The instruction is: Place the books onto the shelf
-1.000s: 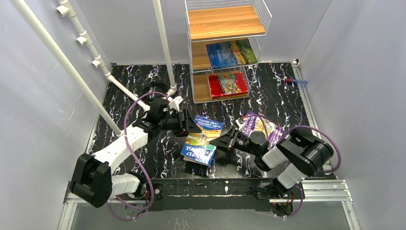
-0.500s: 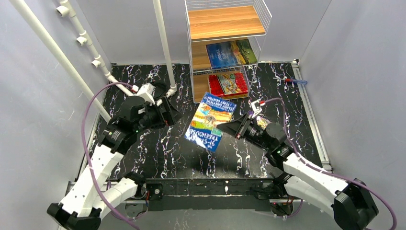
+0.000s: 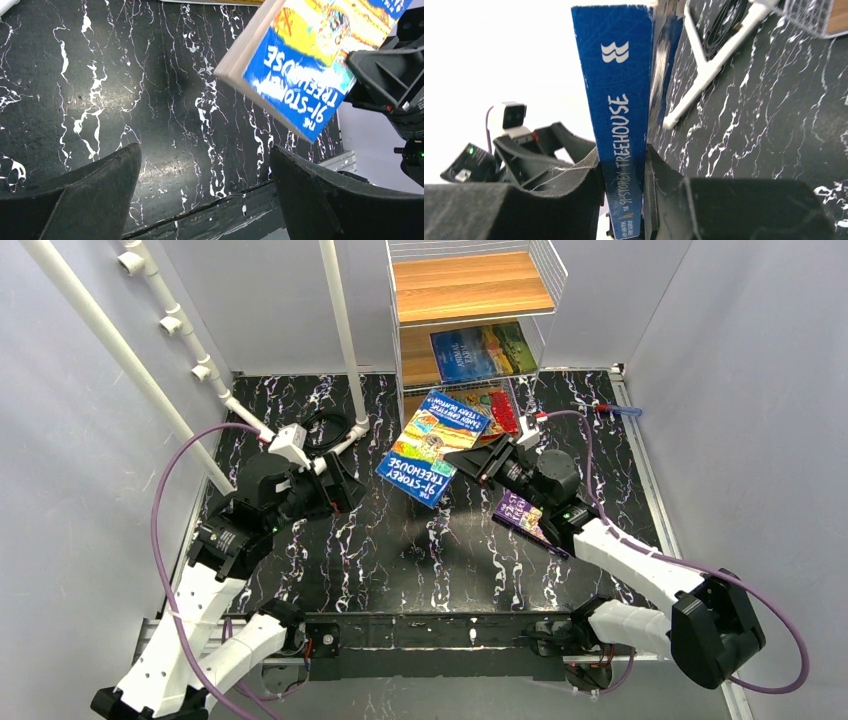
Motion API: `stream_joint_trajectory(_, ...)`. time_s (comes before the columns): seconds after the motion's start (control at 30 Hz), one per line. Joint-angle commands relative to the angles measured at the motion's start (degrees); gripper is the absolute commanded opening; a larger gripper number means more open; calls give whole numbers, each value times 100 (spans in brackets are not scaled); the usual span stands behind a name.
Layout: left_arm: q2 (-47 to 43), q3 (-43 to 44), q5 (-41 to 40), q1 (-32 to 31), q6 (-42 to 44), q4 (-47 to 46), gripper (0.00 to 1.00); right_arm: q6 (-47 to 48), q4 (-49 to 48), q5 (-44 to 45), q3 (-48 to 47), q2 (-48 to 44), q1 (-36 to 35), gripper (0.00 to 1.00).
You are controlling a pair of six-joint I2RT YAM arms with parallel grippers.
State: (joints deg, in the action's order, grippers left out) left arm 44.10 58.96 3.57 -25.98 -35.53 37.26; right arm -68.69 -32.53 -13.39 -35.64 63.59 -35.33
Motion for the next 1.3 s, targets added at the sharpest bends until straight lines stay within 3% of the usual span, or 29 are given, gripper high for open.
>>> stream_joint_trajectory(0.0, -179, 45, -123, 29, 108, 214, 98, -180, -591, 738, -603, -14, 113, 1)
stream_joint_trajectory(0.3, -237, -198, 57, 31, 108, 189, 98, -357, -191, 893, -1136, 247, 685, 1)
stream_joint_trajectory(0.87, -293, -419, 33, 30, -15, -60, 98, -1252, -804, 891, -1535, 853, 1377, 1)
stream_joint_trajectory(1.27, -206, -424, 45, 28, -112, -134, 98, -1164, -551, 2074, -1910, 981, 1415, 1)
